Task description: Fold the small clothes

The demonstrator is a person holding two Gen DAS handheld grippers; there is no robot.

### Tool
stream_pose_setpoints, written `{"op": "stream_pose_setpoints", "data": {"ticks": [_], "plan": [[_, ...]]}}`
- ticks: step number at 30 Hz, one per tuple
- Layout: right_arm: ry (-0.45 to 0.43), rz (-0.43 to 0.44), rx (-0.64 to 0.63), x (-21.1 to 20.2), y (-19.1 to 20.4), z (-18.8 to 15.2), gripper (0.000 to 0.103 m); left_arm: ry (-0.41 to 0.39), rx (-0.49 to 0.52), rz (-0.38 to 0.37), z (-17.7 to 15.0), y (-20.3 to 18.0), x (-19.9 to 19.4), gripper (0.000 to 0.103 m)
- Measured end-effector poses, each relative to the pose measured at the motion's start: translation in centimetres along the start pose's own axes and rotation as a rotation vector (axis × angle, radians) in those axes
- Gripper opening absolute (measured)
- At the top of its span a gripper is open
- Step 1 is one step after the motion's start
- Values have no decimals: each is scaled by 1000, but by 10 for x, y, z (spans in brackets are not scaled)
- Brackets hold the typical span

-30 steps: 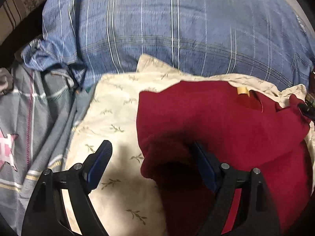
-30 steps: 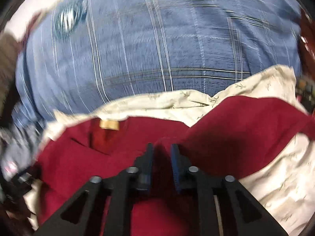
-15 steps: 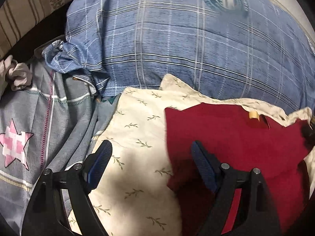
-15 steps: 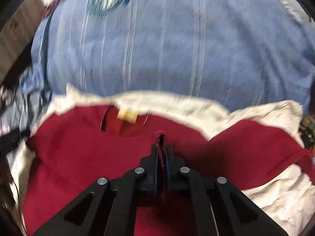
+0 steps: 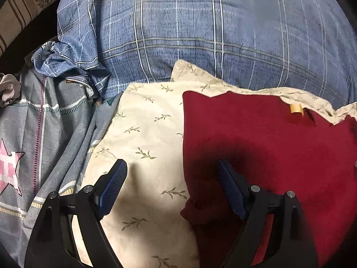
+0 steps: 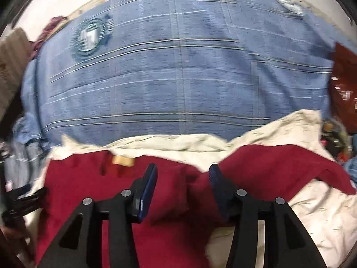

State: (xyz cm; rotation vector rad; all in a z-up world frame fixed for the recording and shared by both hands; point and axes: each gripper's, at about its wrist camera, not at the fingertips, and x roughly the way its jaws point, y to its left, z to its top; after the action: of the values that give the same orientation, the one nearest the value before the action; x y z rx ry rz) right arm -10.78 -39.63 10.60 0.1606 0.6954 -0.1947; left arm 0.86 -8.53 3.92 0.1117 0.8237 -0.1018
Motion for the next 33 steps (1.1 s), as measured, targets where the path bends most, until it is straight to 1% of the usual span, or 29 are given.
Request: {"op": "stream_pose_setpoints", "data": {"ticks": [1, 4, 5, 6, 7, 8, 9, 10, 11, 13, 16, 19, 21, 24, 27, 29, 30, 33], "plan": [[26, 10, -15, 8, 3, -1, 46, 2, 2, 5, -1, -1, 2, 83], [94, -77, -61, 49, 6, -11, 46, 6, 4, 11, -2, -2, 5, 83], [135, -88, -39, 67, -1, -16, 49, 7, 4, 11, -2, -2, 6, 83], [172, -69, 3, 81, -10, -22, 50, 6, 4, 10, -2, -2, 6, 83], [174, -49, 33, 85, -15, -26, 50, 8, 3, 10, -1, -2, 6, 84], [157, -23, 64, 82, -20, -25, 51, 10, 3, 10, -1, -2, 6, 84], [155, -19, 74, 77, -22, -23, 51, 10, 3, 10, -1, -2, 6, 84], [150, -26, 76, 71, -23, -21, 51, 7, 3, 10, -1, -2, 7, 84], [146, -36, 74, 64, -22, -20, 54, 5, 3, 11, -1, -2, 6, 84], [128, -44, 69, 49, -20, -19, 54, -4, 3, 15, 0, -2, 3, 84], [74, 1, 56, 21, -10, -18, 54, -20, 4, 8, 1, -3, -4, 83], [62, 32, 37, 14, 3, -14, 57, -23, 0, -1, 1, -2, -8, 83], [69, 55, 4, 15, 19, -13, 61, -23, -4, -8, 0, -2, -10, 83], [90, 72, -37, 25, 39, -19, 61, -27, -8, -19, 0, 0, -13, 83], [115, 94, -52, 37, 52, -27, 61, -17, -10, -26, 0, 1, -12, 83], [155, 89, -60, 49, 55, -34, 63, 8, -9, -22, 0, 1, -6, 84], [196, 78, -65, 60, 57, -39, 64, 18, -13, -22, 0, 2, -3, 84], [191, 64, -77, 55, 64, -39, 64, 39, -33, -27, -1, 5, 2, 84]]}}
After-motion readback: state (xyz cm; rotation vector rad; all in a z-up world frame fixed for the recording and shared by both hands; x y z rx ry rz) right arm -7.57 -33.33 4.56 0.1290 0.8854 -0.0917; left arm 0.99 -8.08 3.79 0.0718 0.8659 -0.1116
